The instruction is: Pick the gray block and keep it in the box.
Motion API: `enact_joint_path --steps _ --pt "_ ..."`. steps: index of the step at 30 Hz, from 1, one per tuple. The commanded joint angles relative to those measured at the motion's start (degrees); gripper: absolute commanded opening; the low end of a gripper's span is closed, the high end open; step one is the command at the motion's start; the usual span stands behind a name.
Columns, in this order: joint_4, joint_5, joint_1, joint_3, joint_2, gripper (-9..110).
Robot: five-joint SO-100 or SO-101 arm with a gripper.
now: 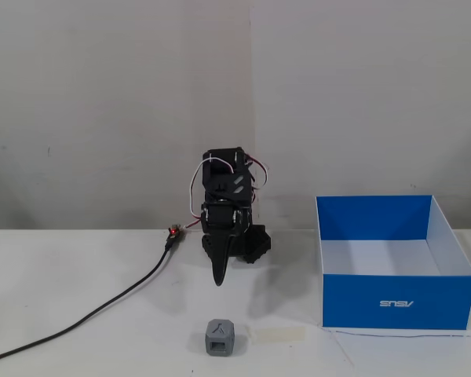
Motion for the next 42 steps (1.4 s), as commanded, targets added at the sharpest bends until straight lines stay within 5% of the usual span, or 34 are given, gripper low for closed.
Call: enact_joint_path --steps 1,16,23,42 --pt "-2.55 1.05 -0.26 -8.44 -9.58 0" --pt "-1.67 2.37 0.0 -30.32 -49.22 4" --pt "-2.37 3.25 0.44 -32.34 -51.94 18" --pt "-5.36 7.56 -0.53 -38.23 -68.03 25"
